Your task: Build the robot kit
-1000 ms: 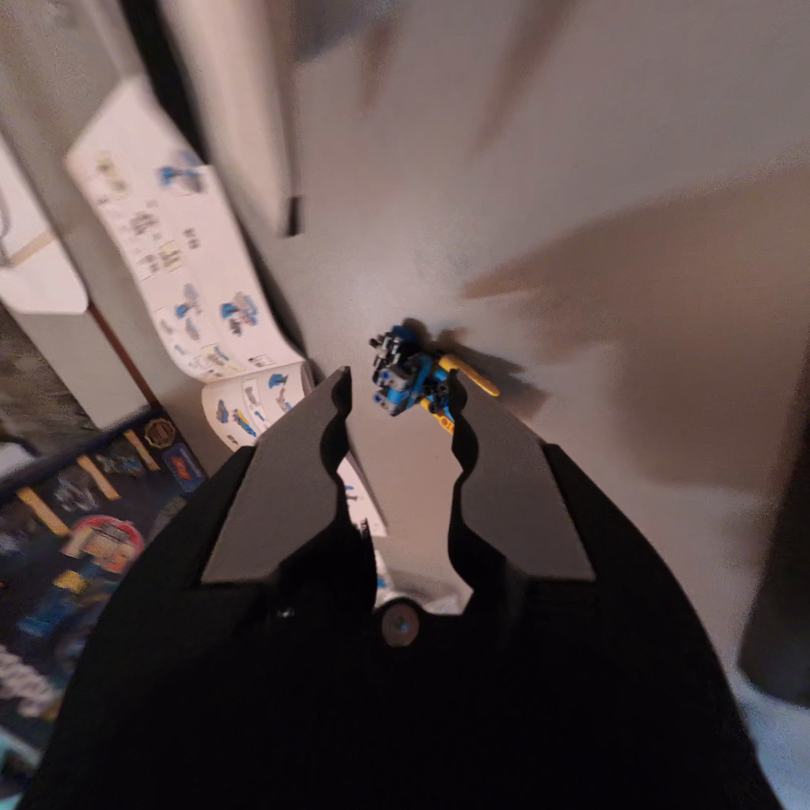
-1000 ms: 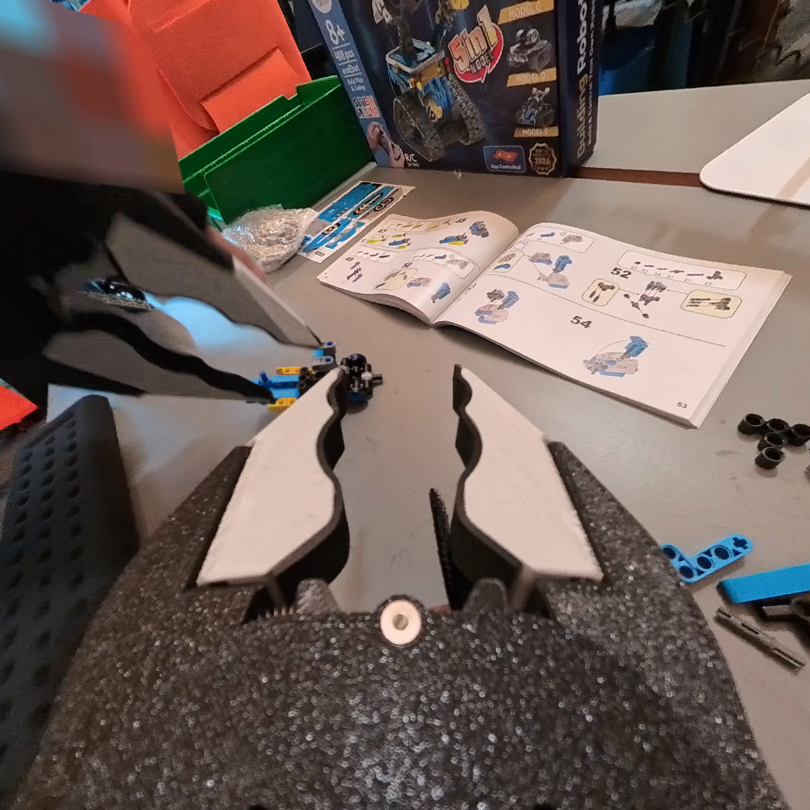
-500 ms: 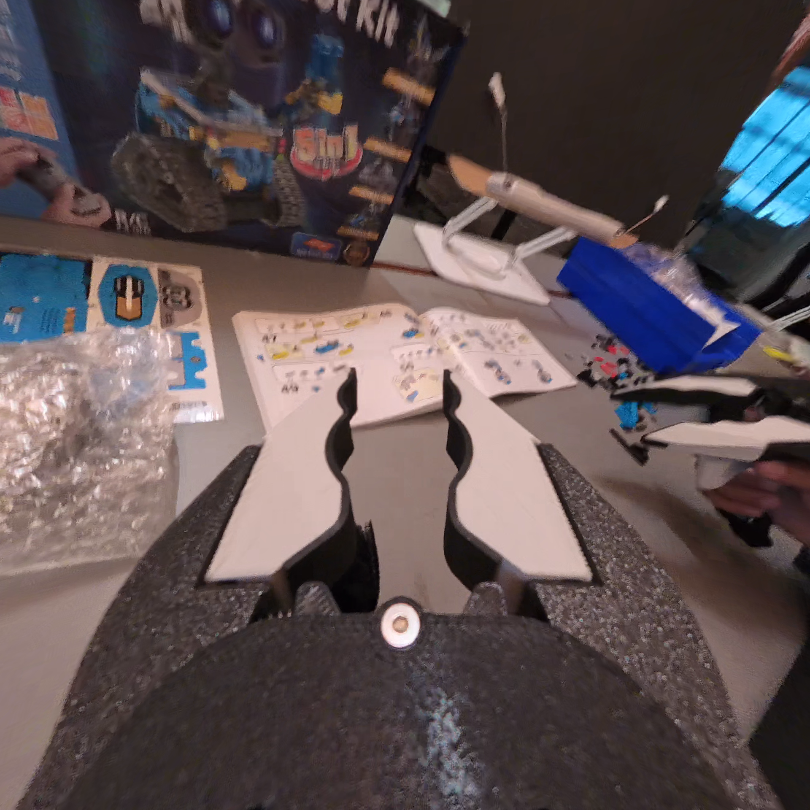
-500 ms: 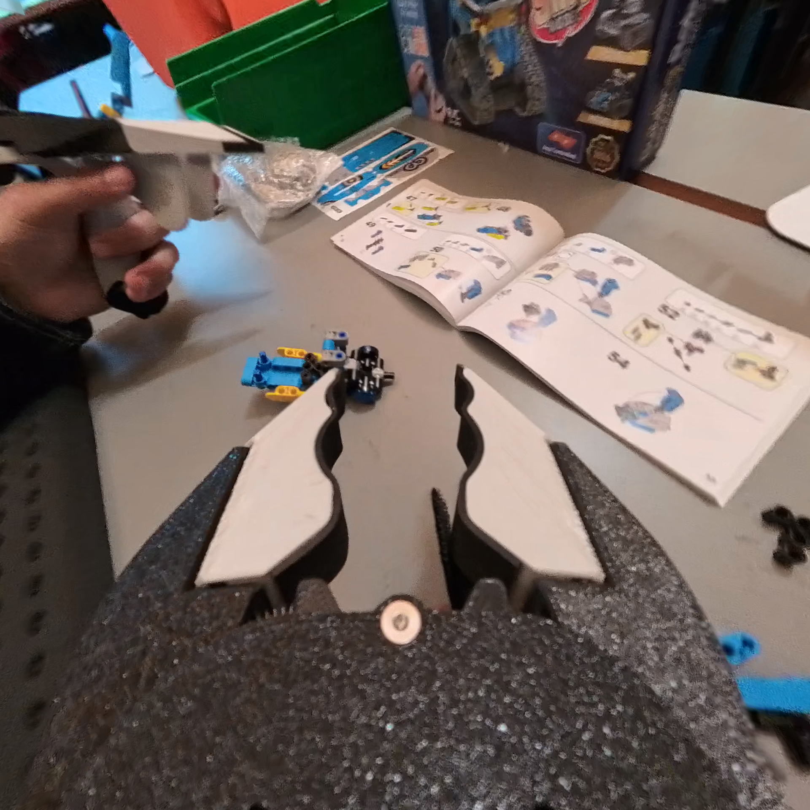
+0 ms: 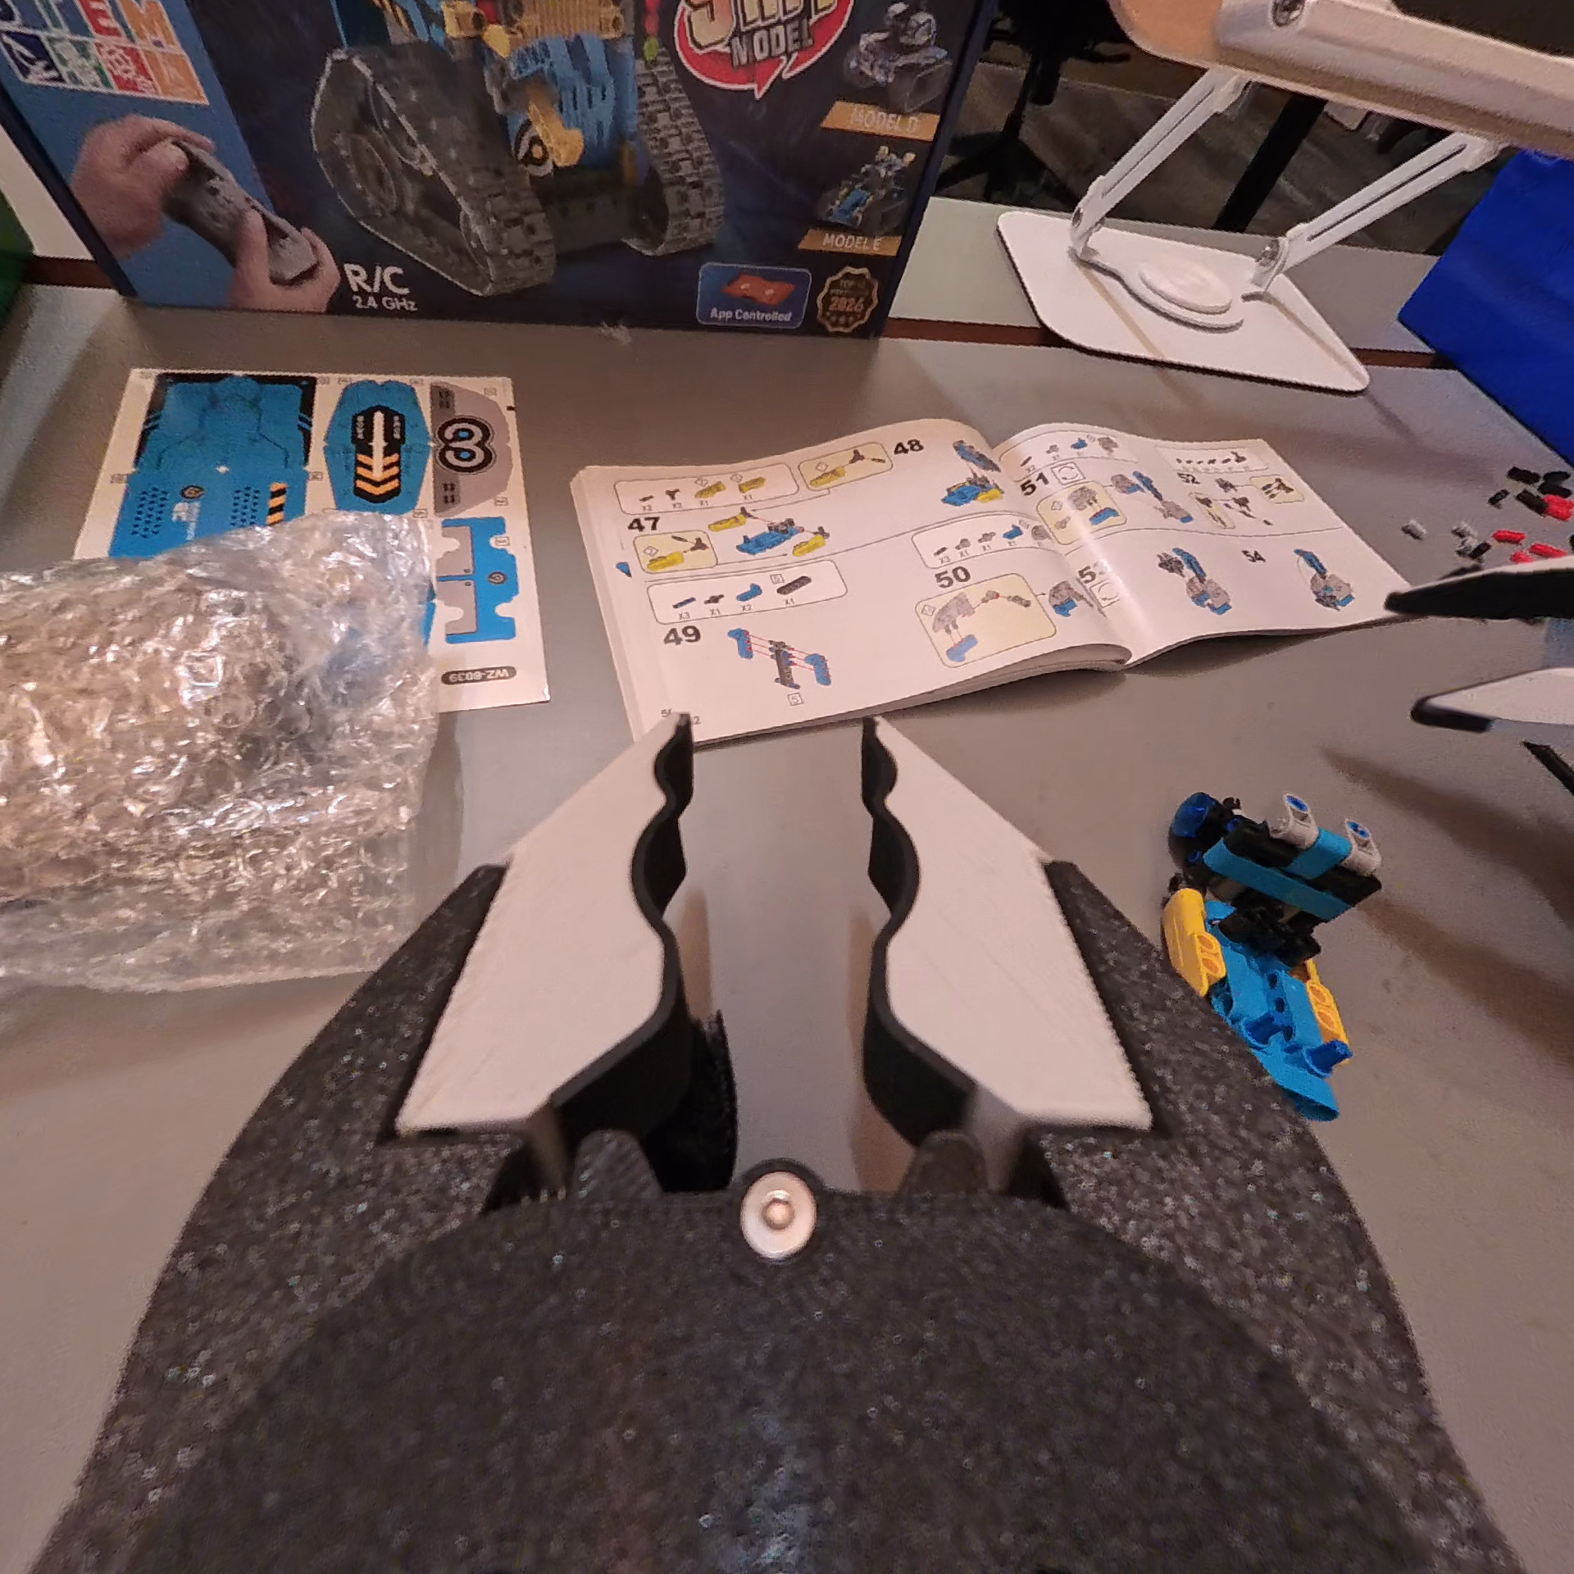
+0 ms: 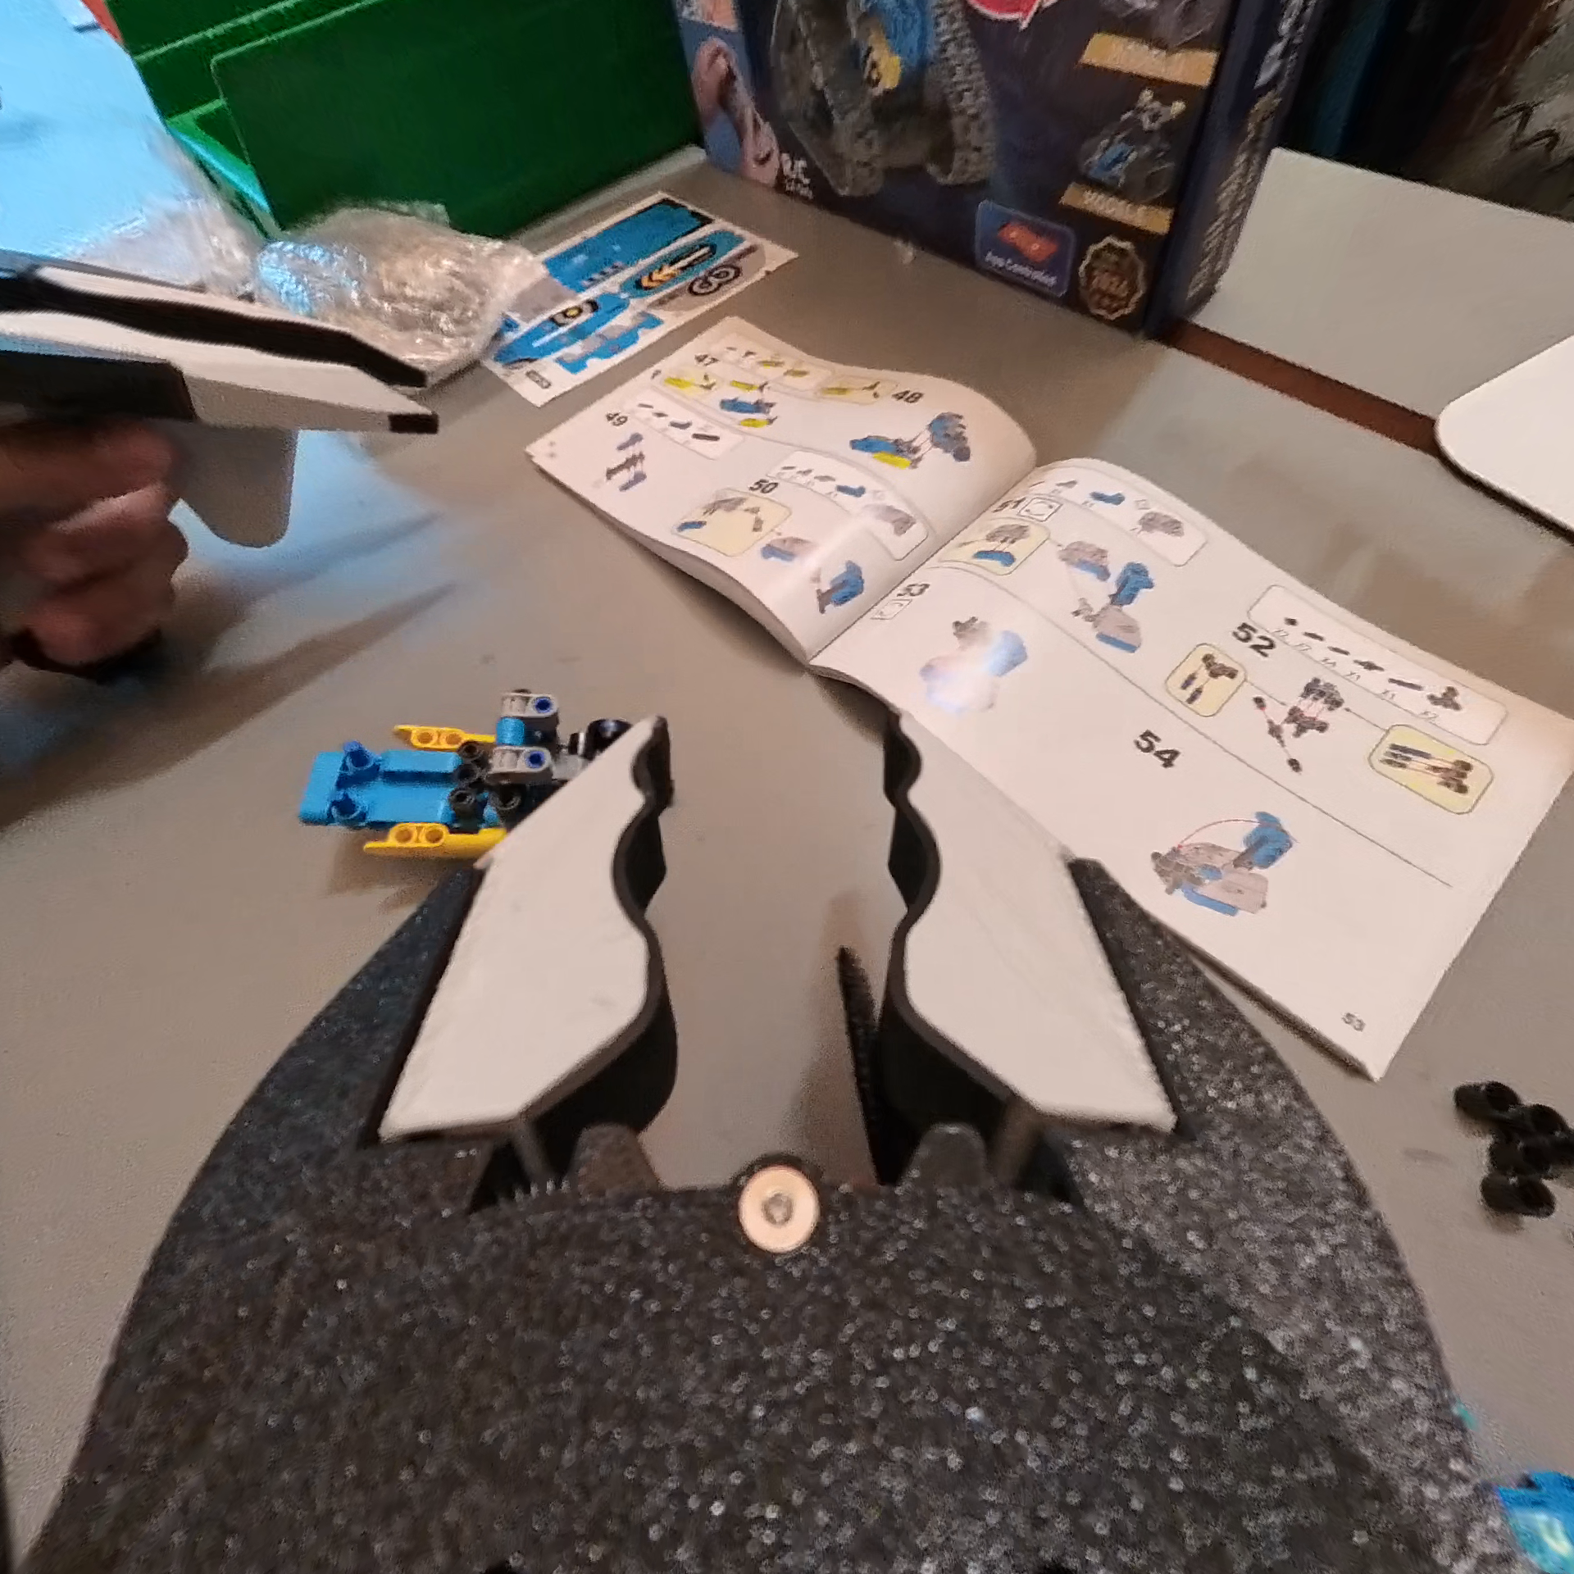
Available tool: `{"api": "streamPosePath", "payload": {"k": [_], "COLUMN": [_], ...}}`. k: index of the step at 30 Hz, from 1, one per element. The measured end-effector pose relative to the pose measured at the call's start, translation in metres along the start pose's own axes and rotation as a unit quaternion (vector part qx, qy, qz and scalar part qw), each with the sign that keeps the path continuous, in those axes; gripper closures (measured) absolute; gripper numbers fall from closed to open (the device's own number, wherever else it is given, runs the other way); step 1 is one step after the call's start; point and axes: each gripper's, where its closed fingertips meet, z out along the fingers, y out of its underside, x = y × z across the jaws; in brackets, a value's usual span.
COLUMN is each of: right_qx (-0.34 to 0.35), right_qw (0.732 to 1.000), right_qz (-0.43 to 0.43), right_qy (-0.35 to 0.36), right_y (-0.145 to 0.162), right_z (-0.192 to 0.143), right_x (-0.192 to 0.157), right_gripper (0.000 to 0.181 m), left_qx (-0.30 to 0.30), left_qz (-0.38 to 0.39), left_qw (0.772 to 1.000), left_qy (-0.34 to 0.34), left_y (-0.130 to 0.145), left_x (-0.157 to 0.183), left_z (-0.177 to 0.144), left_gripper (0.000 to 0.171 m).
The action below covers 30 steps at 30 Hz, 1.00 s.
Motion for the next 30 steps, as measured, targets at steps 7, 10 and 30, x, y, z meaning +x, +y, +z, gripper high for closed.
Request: {"api": "streamPosePath", "payload": {"k": [7,10,30], "right_qx": [-0.012,-0.009,0.084], "right_qw": [1.0,1.0,0.994], "right_qz": [-0.017,-0.008,0.054], "right_qy": [-0.011,-0.012,0.049], "right_y": [0.008,0.006,0.019], "right_z": [0.006,0.003,-0.105], "right_x": [-0.008,-0.005,-0.014], "right_gripper": [0.132,0.131,0.131], "left_qx": [-0.008,0.019,-0.128], "left_qz": [0.009,-0.03,0.196], "left_qw": [1.0,0.967,0.963], "left_qy": [0.029,0.252,0.132], "left_y": [0.003,-0.009,0.064], "left_x": [0.011,0.085,0.114], "left_z": [0.003,-0.018,0.009], "left_gripper": [0.132,0.126,0.131]}}
